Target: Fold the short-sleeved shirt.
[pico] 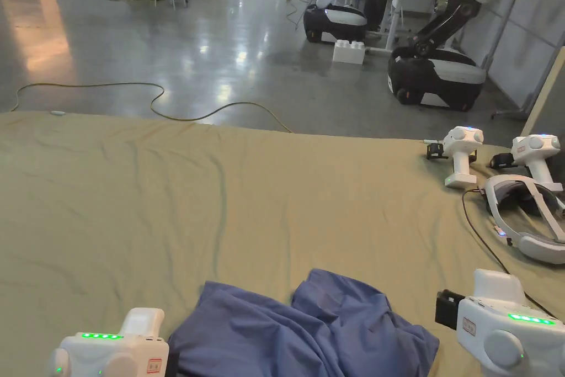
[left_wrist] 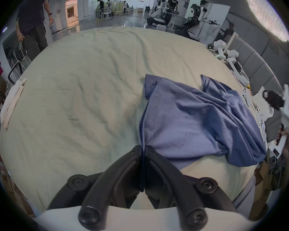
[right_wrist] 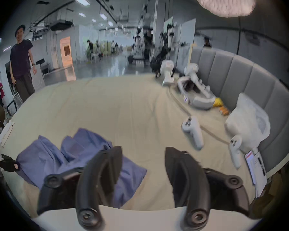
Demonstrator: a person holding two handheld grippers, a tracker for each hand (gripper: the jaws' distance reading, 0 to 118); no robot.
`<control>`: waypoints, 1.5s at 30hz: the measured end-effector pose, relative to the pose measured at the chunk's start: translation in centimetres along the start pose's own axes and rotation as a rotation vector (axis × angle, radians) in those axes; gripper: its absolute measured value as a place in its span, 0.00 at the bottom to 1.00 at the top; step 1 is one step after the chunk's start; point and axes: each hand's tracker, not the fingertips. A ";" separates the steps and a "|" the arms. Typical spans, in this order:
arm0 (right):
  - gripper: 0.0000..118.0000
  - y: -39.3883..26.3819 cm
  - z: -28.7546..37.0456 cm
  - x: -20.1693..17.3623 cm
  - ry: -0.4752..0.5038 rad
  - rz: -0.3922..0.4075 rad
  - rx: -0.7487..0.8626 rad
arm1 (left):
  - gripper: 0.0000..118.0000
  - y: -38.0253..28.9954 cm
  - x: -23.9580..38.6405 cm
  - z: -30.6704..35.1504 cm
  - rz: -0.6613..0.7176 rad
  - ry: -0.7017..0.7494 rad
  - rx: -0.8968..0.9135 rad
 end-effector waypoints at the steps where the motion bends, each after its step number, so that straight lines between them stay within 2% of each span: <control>1: 0.54 -0.2 -1.4 0.1 -0.017 0.019 -0.059 | 0.03 -0.1 -0.1 0.1 0.001 -0.011 0.010; 8: 0.52 -2.3 -8.8 -0.1 0.067 0.018 -0.353 | 0.03 -1.0 -0.5 -0.3 0.012 -0.027 0.009; 10: 0.42 -3.2 -9.8 -0.5 0.111 0.018 -0.419 | 0.03 -1.1 -0.6 -0.4 0.020 -0.025 0.008; 12: 0.40 -3.7 -9.5 -0.9 0.102 0.022 -0.410 | 0.03 -1.2 -0.6 -0.4 0.027 -0.030 0.014; 13: 0.34 -3.7 -8.9 -1.0 0.083 0.029 -0.361 | 0.03 -1.2 -0.6 -0.3 0.027 -0.030 0.014; 14: 0.22 -3.6 -8.6 -1.1 0.102 0.022 -0.344 | 0.03 -1.2 -0.5 0.0 0.027 -0.032 0.017; 15: 0.04 -3.7 -8.1 -1.1 0.143 0.001 -0.345 | 0.03 -1.2 -0.5 0.1 0.026 -0.037 0.025; 17: 0.04 -3.6 -7.0 -1.1 0.139 0.000 -0.323 | 0.03 -1.0 -0.4 0.4 0.021 -0.042 0.036; 20: 0.03 -2.8 -4.1 -0.9 0.093 0.037 -0.187 | 0.03 -0.3 -0.5 1.5 0.024 -0.051 0.087; 22: 0.03 -1.7 -1.9 -0.4 0.108 0.022 -0.117 | 0.03 0.5 -0.8 2.8 0.027 -0.056 0.146; 27: 0.03 1.8 4.0 0.3 0.058 0.073 0.060 | 0.03 3.7 -1.8 7.9 0.023 -0.040 0.309; 31: 0.03 4.9 8.4 1.1 0.009 0.049 0.161 | 0.03 6.9 -3.2 12.2 0.020 -0.032 0.418; 34: 0.03 7.1 11.0 1.3 -0.007 0.072 0.215 | 0.03 9.2 -4.1 15.3 0.025 -0.016 0.462; 38: 0.03 10.0 13.9 0.7 -0.001 0.070 0.266 | 0.03 12.2 -5.4 18.4 0.042 0.003 0.507; 45: 0.03 15.8 17.5 -1.2 0.067 0.019 0.374 | 0.03 17.8 -6.6 21.8 0.068 0.009 0.565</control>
